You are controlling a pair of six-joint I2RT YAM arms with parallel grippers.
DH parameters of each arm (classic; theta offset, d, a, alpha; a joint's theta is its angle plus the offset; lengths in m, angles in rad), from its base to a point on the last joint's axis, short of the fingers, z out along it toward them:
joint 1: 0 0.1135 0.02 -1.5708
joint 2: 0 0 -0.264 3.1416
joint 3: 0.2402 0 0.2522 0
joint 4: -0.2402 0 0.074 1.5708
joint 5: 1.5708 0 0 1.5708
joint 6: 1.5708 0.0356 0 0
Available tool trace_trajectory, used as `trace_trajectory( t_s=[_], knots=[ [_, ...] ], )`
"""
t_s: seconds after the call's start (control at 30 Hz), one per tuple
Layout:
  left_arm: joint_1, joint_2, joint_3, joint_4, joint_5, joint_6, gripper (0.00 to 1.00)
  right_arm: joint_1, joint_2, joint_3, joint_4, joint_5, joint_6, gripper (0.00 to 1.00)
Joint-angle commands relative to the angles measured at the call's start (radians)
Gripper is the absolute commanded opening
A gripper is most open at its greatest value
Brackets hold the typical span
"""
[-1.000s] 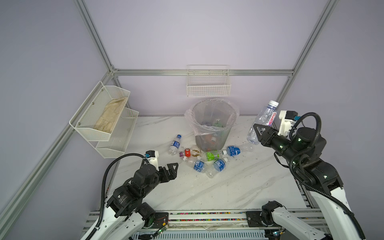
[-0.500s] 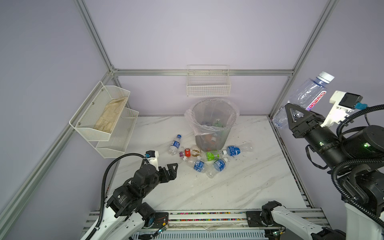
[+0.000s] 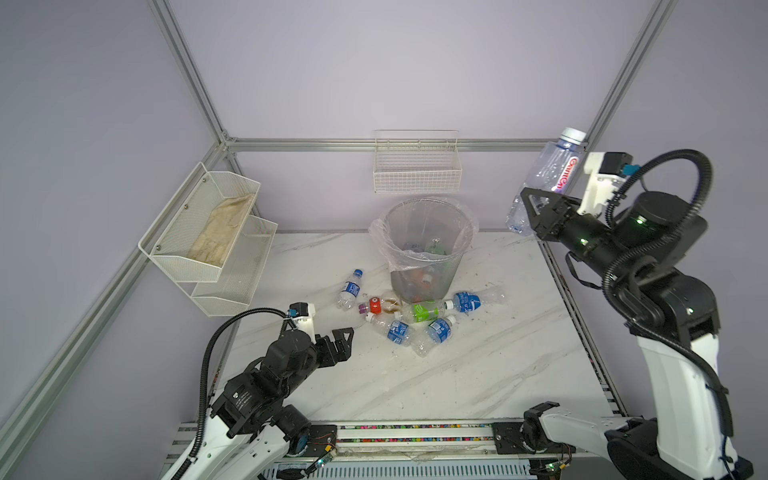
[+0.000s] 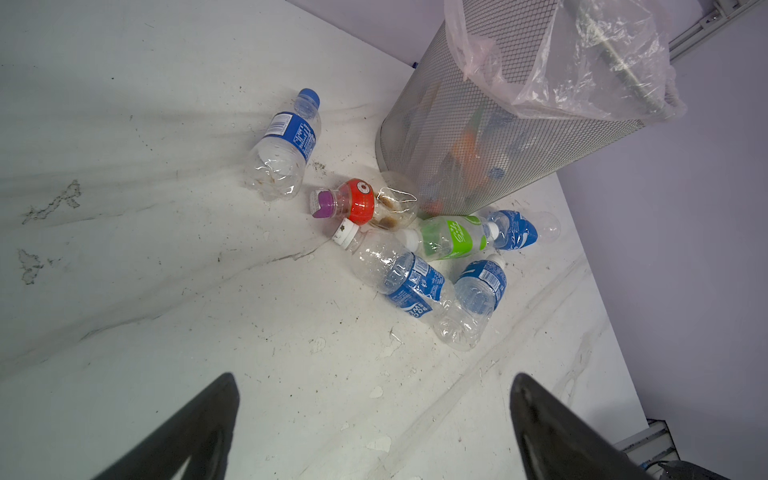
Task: Throw the plastic bottles in the bin
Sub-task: 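Swing the right gripper over the wastebasket and open it to drop the bottle, then withdraw the right gripper while the left gripper reaches toward the bottle pile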
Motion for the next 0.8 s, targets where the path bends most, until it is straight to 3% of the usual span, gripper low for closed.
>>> trace_trajectory(
  t_s=[0.0,0.03,0.07,0.1,0.23,0.37,0.77],
  knots=[
    [-0.003,-0.012,0.060,0.001,-0.009,0.025,1.00,0.024,0.177,-0.016,-0.051,-0.040,-0.018,0.40],
    [-0.003,-0.011,0.063,-0.001,-0.008,0.023,1.00,0.038,0.227,-0.005,-0.080,-0.011,-0.024,0.58],
    [-0.005,-0.010,0.066,-0.004,-0.005,0.023,1.00,0.047,0.274,0.014,-0.111,0.029,-0.029,0.82],
    [-0.004,-0.010,0.072,-0.006,-0.004,0.025,1.00,0.051,0.294,0.028,-0.124,0.067,-0.031,0.98],
    [-0.003,-0.024,0.087,-0.038,-0.019,0.029,1.00,0.061,0.134,-0.093,0.075,0.064,0.004,0.98],
    [-0.004,-0.028,0.083,-0.038,-0.027,0.028,1.00,0.060,0.150,-0.014,-0.030,0.081,-0.023,0.98],
    [-0.006,-0.017,0.091,-0.038,-0.024,0.031,1.00,0.060,0.107,-0.097,-0.024,0.061,-0.004,0.98]
  ],
)
